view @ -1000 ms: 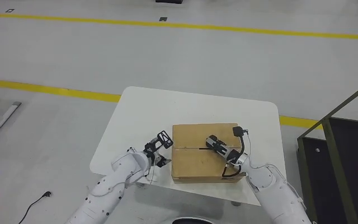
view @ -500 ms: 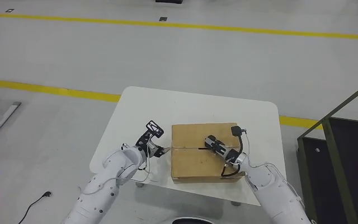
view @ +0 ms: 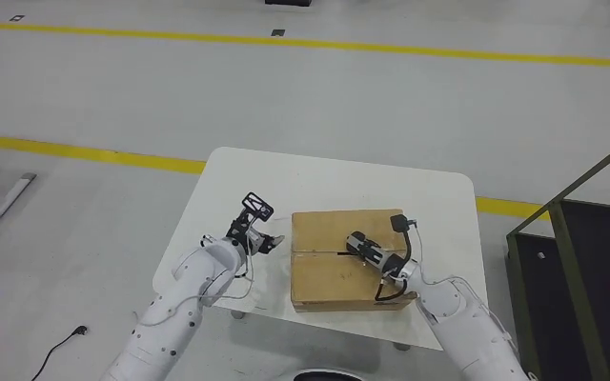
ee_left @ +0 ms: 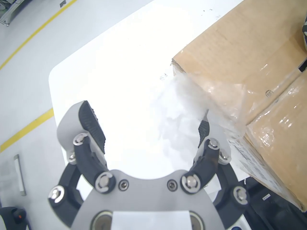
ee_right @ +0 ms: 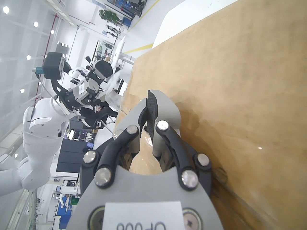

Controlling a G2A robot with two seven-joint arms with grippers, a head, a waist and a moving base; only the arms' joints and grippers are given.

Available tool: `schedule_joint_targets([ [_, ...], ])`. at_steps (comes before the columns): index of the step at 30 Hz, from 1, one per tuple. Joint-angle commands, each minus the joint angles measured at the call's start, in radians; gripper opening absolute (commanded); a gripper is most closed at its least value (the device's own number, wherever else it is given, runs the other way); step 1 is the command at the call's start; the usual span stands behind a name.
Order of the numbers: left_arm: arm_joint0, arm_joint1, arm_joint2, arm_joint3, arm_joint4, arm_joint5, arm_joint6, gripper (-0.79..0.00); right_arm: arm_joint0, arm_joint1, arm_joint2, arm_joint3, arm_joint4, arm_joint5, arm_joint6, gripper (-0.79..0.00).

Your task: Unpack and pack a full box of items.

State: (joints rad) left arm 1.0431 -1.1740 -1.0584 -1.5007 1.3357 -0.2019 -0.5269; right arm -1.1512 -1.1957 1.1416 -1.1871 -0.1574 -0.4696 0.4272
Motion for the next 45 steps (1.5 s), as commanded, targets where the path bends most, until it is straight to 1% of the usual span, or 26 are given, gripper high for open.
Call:
schedule_joint_targets([
  [1,-0.009,-0.003,0.007,0.005,0.013,0.005,-0.003,0.000,0.000,-0.001,-0.002,0.000,0.000,0.000,0.002,-0.785],
  [8,-0.048,-0.017,0.030,0.030,0.013,0.011,0.005,0.000,-0.001,-0.002,0.002,-0.003,0.004,0.004,0.004,-0.785],
  [13,-0.090,-0.030,0.051,0.046,0.009,0.006,0.017,0.000,-0.008,0.001,0.015,-0.017,0.011,0.008,0.010,-0.785],
  [20,-0.153,-0.050,0.101,0.092,0.005,-0.043,0.022,0.000,-0.027,0.005,0.036,-0.041,0.014,0.017,0.017,-0.785],
  [29,-0.193,-0.074,0.149,0.102,-0.044,-0.109,0.041,0.000,-0.055,0.016,0.079,-0.090,0.020,0.053,0.035,-0.785],
  [35,-0.218,-0.090,0.190,0.100,-0.047,-0.142,0.042,0.000,-0.078,0.027,0.132,-0.140,0.027,0.096,0.051,-0.785],
  [45,-0.267,-0.128,0.275,0.120,-0.071,-0.178,0.052,0.000,-0.140,0.050,0.245,-0.215,0.042,0.127,0.052,-0.785],
])
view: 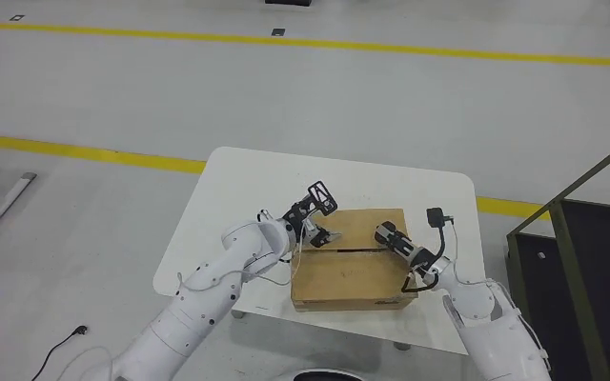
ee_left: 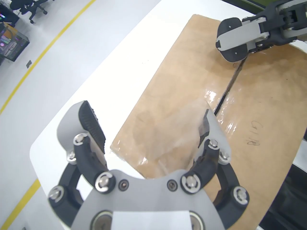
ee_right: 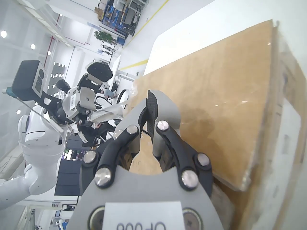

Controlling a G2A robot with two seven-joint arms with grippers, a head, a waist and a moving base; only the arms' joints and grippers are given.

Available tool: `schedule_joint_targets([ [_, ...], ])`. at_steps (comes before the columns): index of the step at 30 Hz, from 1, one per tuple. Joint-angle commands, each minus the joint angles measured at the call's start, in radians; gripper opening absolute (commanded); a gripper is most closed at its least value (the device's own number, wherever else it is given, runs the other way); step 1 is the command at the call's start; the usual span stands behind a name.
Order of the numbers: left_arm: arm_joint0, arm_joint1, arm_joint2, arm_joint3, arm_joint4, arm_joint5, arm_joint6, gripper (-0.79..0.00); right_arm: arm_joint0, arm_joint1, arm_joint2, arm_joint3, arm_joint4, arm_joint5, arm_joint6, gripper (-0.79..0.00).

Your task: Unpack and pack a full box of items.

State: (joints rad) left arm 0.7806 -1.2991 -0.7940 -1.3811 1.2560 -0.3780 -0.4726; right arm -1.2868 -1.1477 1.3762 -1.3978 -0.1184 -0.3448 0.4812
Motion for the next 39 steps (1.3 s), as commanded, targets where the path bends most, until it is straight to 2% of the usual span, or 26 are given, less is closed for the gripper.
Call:
schedule_joint_targets([
  [1,-0.006,-0.008,0.020,0.001,0.005,-0.001,0.000,0.000,-0.009,0.004,0.025,-0.009,0.003,0.004,-0.004,-0.785],
  [11,-0.050,-0.053,0.102,0.000,-0.013,-0.016,0.012,0.000,-0.052,0.024,0.145,-0.040,0.042,0.018,0.007,-0.785],
  [16,-0.051,-0.058,0.090,-0.024,-0.049,-0.042,0.004,0.000,-0.061,0.027,0.162,-0.048,0.081,0.017,0.039,-0.785],
  [21,-0.026,-0.048,0.046,-0.080,-0.074,-0.061,-0.034,0.000,-0.057,0.030,0.170,-0.057,0.103,0.016,0.070,-0.785],
  [22,-0.019,-0.044,0.031,-0.096,-0.074,-0.066,-0.047,0.000,-0.057,0.029,0.168,-0.058,0.148,0.013,0.096,-0.748],
  [23,-0.007,-0.038,0.014,-0.113,-0.071,-0.072,-0.061,0.000,-0.054,0.031,0.172,-0.057,0.171,0.013,0.123,-0.668],
  [25,0.023,-0.022,-0.030,-0.150,-0.061,-0.080,-0.099,0.000,-0.048,0.034,0.173,-0.064,0.211,0.012,0.194,-0.570],
  [29,0.118,0.016,-0.156,-0.241,-0.057,-0.094,-0.161,0.000,-0.047,0.036,0.170,-0.069,0.323,0.006,0.307,-0.459],
  [30,0.147,0.026,-0.195,-0.263,-0.061,-0.090,-0.178,0.000,-0.045,0.038,0.168,-0.071,0.345,0.006,0.355,-0.394],
  [31,0.177,0.035,-0.231,-0.290,-0.062,-0.094,-0.194,0.000,-0.041,0.042,0.167,-0.078,0.324,0.003,0.397,-0.172],
  [32,0.209,0.044,-0.268,-0.312,-0.067,-0.097,-0.208,0.000,-0.040,0.046,0.163,-0.086,0.291,0.004,0.429,-0.052],
  [33,0.238,0.053,-0.302,-0.336,-0.069,-0.102,-0.220,0.000,-0.039,0.048,0.160,-0.095,0.265,0.008,0.440,0.000],
  [36,0.326,0.075,-0.405,-0.395,-0.075,-0.109,-0.248,0.000,-0.039,0.052,0.133,-0.136,0.165,0.017,0.456,0.000],
  [39,0.404,0.093,-0.491,-0.451,-0.050,-0.107,-0.268,0.000,-0.042,0.055,0.100,-0.182,0.007,0.023,0.417,-0.040],
])
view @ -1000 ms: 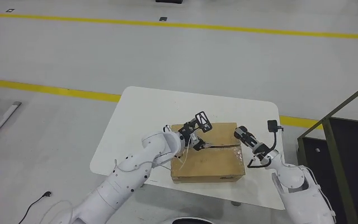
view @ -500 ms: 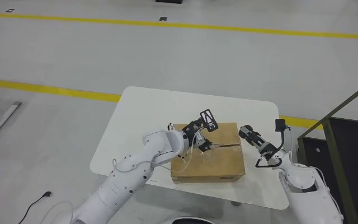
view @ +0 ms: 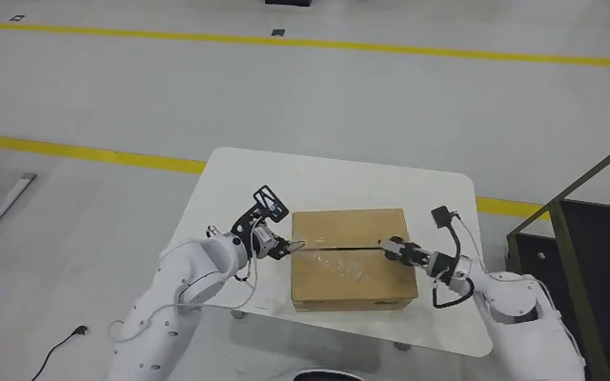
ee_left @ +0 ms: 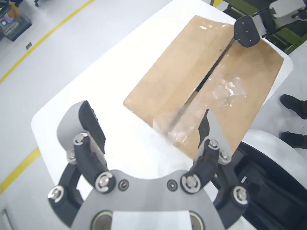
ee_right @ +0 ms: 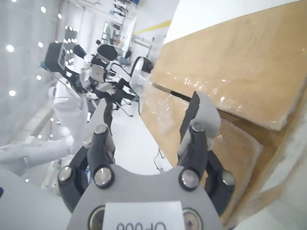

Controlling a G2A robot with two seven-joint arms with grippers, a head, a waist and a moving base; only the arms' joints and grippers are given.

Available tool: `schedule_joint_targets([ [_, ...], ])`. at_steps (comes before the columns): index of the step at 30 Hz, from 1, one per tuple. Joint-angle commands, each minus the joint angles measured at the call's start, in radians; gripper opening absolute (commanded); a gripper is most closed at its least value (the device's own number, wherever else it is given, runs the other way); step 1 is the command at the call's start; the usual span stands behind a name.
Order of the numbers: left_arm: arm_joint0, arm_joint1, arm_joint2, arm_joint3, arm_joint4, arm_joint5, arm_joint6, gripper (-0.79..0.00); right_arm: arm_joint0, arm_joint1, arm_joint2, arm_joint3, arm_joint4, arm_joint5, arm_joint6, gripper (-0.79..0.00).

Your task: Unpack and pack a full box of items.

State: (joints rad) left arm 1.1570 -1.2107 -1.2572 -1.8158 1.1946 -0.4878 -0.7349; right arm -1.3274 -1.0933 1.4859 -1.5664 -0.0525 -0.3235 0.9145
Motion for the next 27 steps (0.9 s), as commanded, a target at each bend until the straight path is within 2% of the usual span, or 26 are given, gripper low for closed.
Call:
schedule_joint_targets([
  [1,0.044,0.008,-0.042,-0.024,0.015,0.005,-0.008,0.000,-0.004,0.000,-0.022,-0.027,-0.104,0.007,-0.037,-0.049],
  [2,0.044,0.008,-0.042,-0.024,0.015,0.005,-0.008,0.000,-0.007,0.000,-0.036,-0.042,-0.146,0.011,-0.056,-0.077],
  [3,0.044,0.008,-0.042,-0.024,0.015,0.005,-0.008,0.000,-0.008,-0.001,-0.053,-0.060,-0.189,0.007,-0.069,-0.172],
  [10,0.044,0.008,-0.042,-0.024,0.015,0.005,-0.008,0.000,-0.003,-0.002,-0.137,-0.117,-0.425,0.022,-0.142,-0.234],
  [14,0.044,0.008,-0.042,-0.024,0.015,0.005,-0.008,0.000,0.007,-0.003,-0.171,-0.125,-0.514,0.042,-0.158,-0.403],
  [20,0.044,0.008,-0.042,-0.024,0.015,0.005,-0.008,0.000,0.021,-0.004,-0.213,-0.119,-0.581,0.057,-0.148,-0.397],
  [23,0.044,0.008,-0.042,-0.024,0.015,0.005,-0.008,0.000,0.026,-0.004,-0.224,-0.117,-0.576,0.059,-0.129,-0.299],
  [25,0.044,0.008,-0.042,-0.024,0.015,0.005,-0.008,0.000,0.027,-0.003,-0.221,-0.119,-0.559,0.063,-0.117,-0.308],
  [27,0.044,0.008,-0.042,-0.024,0.015,0.005,-0.008,0.000,0.026,-0.001,-0.209,-0.123,-0.540,0.066,-0.108,-0.280],
])
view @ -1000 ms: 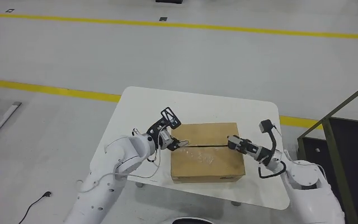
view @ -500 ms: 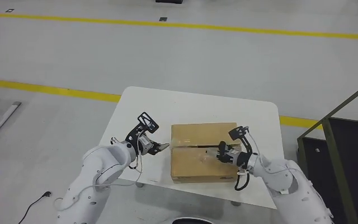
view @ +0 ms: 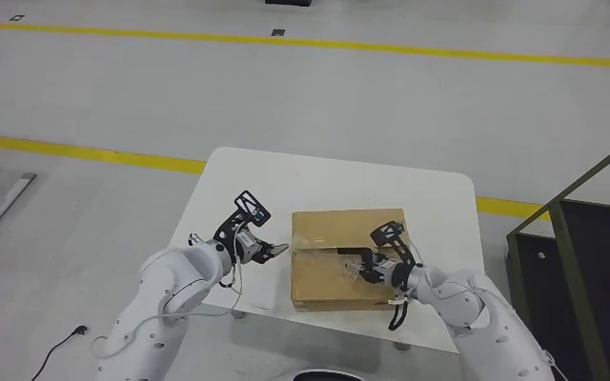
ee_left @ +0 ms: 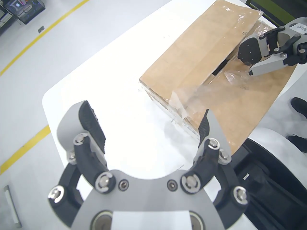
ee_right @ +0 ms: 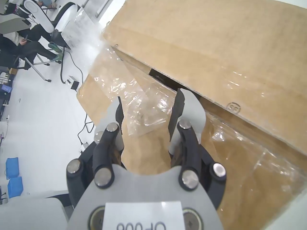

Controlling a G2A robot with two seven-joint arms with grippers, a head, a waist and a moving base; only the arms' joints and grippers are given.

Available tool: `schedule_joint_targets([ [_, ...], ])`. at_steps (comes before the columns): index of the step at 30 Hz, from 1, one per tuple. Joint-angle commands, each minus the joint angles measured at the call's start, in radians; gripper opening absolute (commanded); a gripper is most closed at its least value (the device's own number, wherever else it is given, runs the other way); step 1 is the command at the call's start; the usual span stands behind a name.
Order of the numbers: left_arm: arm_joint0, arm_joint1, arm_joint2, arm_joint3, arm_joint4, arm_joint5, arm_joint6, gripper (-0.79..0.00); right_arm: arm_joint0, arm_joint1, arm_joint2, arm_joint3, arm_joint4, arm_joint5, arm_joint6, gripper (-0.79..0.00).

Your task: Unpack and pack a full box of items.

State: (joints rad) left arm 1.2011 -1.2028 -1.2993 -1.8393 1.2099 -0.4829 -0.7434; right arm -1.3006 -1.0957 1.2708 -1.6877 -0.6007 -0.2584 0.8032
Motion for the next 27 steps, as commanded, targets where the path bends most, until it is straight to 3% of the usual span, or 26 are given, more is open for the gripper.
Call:
schedule_joint_targets([
  [1,0.000,0.000,0.000,0.000,0.000,0.000,0.000,0.000,-0.002,0.002,0.014,-0.004,0.016,0.003,0.006,-0.225],
  [4,0.000,0.000,0.000,0.000,0.000,0.000,0.000,0.000,-0.008,0.006,0.029,-0.010,0.022,0.005,0.014,-0.157],
  [11,0.000,0.000,0.000,0.000,0.000,0.000,0.000,0.000,-0.007,0.009,0.008,-0.012,-0.027,0.013,0.031,-0.197],
  [17,0.000,0.000,0.000,0.000,0.000,0.000,0.000,0.000,0.004,0.007,-0.023,-0.004,-0.042,0.020,0.038,-0.403],
  [27,0.000,0.000,0.000,0.000,0.000,0.000,0.000,0.000,0.025,0.005,-0.058,0.021,-0.049,0.026,0.042,-0.548],
])
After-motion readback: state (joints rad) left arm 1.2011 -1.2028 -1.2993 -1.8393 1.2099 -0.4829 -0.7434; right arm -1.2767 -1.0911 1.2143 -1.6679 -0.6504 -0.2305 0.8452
